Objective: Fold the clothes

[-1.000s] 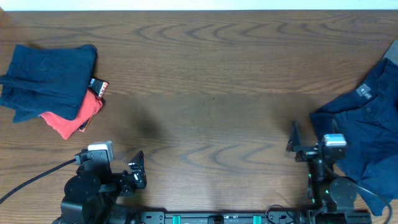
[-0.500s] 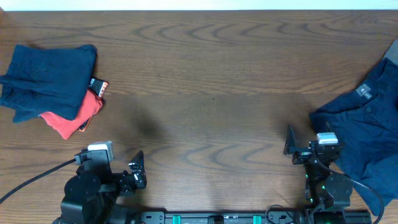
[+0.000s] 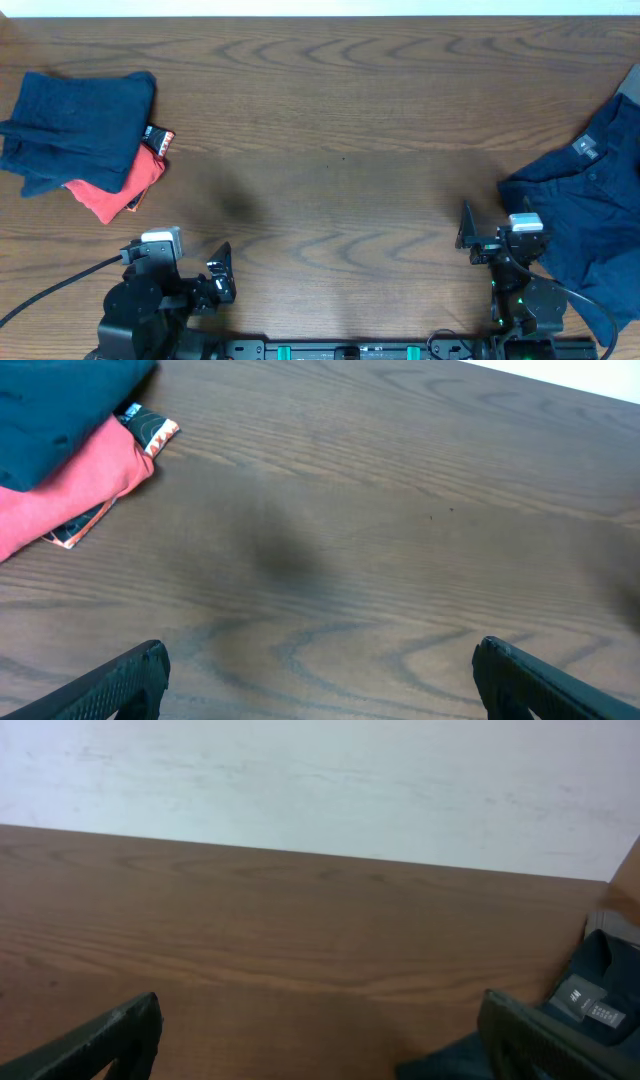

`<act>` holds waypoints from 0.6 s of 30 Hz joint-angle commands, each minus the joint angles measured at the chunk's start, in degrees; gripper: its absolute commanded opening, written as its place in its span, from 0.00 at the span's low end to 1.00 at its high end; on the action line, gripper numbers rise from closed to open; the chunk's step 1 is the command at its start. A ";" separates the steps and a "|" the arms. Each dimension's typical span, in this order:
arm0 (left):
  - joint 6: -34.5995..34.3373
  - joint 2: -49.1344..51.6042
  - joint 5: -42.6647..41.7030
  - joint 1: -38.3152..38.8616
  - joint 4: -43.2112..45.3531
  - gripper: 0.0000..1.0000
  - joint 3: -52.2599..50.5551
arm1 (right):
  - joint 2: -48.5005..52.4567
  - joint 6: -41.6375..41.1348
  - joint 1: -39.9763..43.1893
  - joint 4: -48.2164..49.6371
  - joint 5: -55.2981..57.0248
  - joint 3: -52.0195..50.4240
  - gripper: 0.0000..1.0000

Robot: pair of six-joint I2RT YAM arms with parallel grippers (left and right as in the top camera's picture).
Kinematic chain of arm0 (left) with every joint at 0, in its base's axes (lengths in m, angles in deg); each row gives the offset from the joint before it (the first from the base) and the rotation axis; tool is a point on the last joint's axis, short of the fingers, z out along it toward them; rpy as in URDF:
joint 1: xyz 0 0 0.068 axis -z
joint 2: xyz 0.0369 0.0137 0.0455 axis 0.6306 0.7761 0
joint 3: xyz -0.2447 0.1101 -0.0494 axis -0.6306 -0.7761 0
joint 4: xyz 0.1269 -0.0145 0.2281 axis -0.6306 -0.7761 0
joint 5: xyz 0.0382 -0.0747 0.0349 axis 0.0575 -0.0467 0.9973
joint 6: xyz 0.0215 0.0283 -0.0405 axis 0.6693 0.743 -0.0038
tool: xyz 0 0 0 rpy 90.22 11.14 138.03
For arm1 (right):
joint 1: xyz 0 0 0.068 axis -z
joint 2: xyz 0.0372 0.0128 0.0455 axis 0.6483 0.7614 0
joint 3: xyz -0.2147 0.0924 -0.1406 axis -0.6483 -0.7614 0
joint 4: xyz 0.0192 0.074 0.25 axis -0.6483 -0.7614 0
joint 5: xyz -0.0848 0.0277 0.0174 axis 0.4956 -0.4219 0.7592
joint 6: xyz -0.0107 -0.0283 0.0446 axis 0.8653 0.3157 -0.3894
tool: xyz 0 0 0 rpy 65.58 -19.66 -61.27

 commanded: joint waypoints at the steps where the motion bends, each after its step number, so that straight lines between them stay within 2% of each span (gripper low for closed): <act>1: -0.09 -0.26 0.46 -0.13 0.02 0.98 0.04 | -0.39 0.70 -0.20 -0.17 -0.46 -0.07 0.99; 7: -0.09 -0.33 0.46 -0.96 0.02 0.98 0.04 | -0.39 0.70 -0.20 -0.17 -0.46 -0.07 0.99; 13: 0.09 -0.94 0.94 -7.63 -1.57 0.98 -0.55 | -0.39 0.70 -0.20 -0.17 -0.46 -0.07 0.99; 18: 1.88 -6.25 1.79 -9.55 0.66 0.98 -7.08 | -0.39 0.70 -0.20 -0.17 -0.46 -0.07 0.99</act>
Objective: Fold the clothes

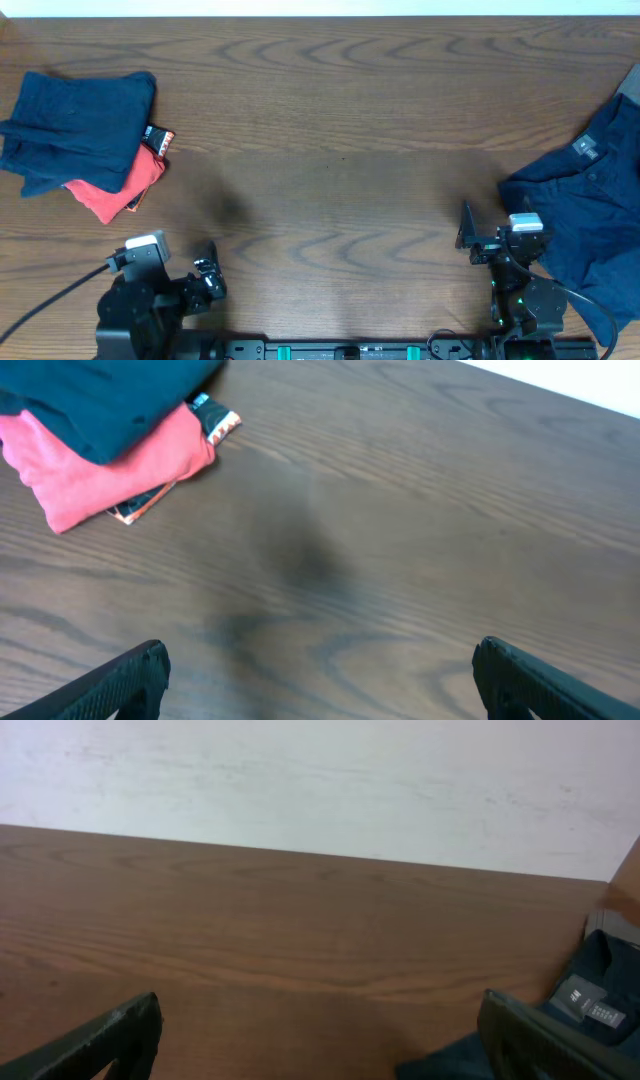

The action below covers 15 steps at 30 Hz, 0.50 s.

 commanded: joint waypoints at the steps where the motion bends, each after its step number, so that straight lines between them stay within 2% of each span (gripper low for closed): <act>1: 1.29 -4.61 1.70 -1.27 2.49 0.98 -6.25 | -0.39 0.68 -0.20 -0.15 -0.44 -0.07 0.99; 8: 1.27 -13.77 1.66 -2.69 17.35 0.98 -20.39 | -0.39 0.68 -0.20 -0.15 -0.44 -0.07 0.99; 11: 1.31 -13.68 1.70 -2.69 24.35 0.98 -24.33 | -0.39 0.68 -0.20 -0.15 -0.44 -0.07 0.99; 15: 4.68 -13.68 1.73 -2.69 35.43 0.98 -29.35 | -0.39 0.68 -0.20 -0.15 -0.44 -0.07 0.99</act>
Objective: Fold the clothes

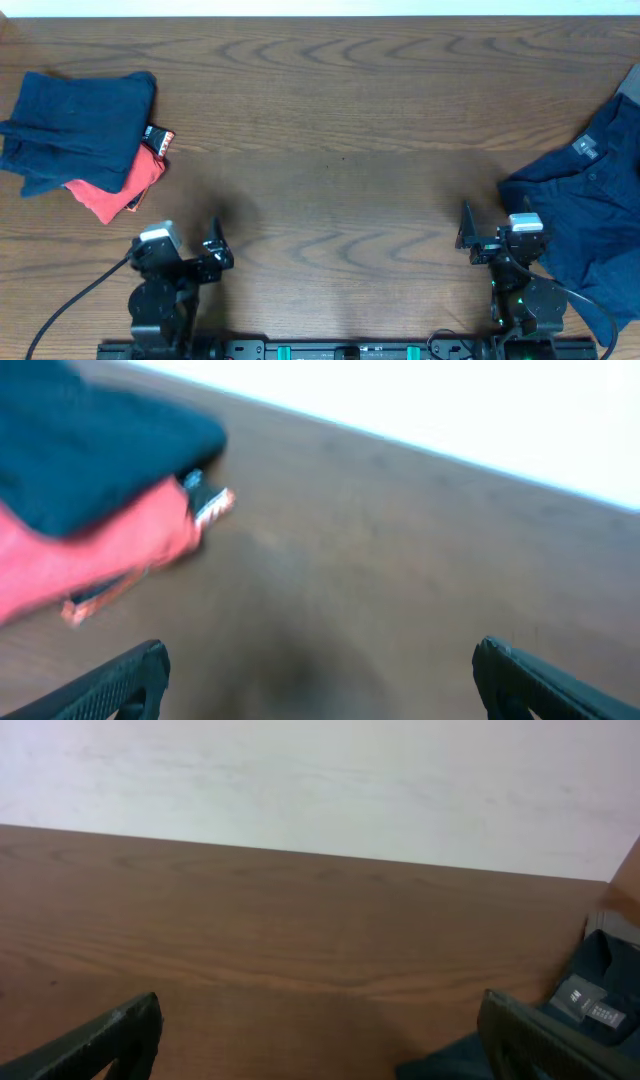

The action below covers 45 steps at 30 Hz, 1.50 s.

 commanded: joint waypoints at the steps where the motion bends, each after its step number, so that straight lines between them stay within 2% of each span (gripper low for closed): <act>1: 4.42 -0.50 0.66 -0.31 7.04 0.98 -3.54 | -0.39 0.68 -0.20 -0.17 -0.44 -0.07 0.99; 4: 6.51 -0.50 0.66 -0.31 15.19 0.98 -7.37 | -0.39 0.68 -0.20 -0.17 -0.44 -0.07 0.99; 9: 6.67 -0.52 0.61 -0.31 23.10 0.98 -13.25 | -0.39 0.68 -0.20 -0.17 -0.44 -0.07 0.99; 45: 6.05 -0.39 0.44 -0.24 21.49 0.98 -13.77 | -0.39 0.68 -0.20 -0.17 -0.44 -0.07 0.99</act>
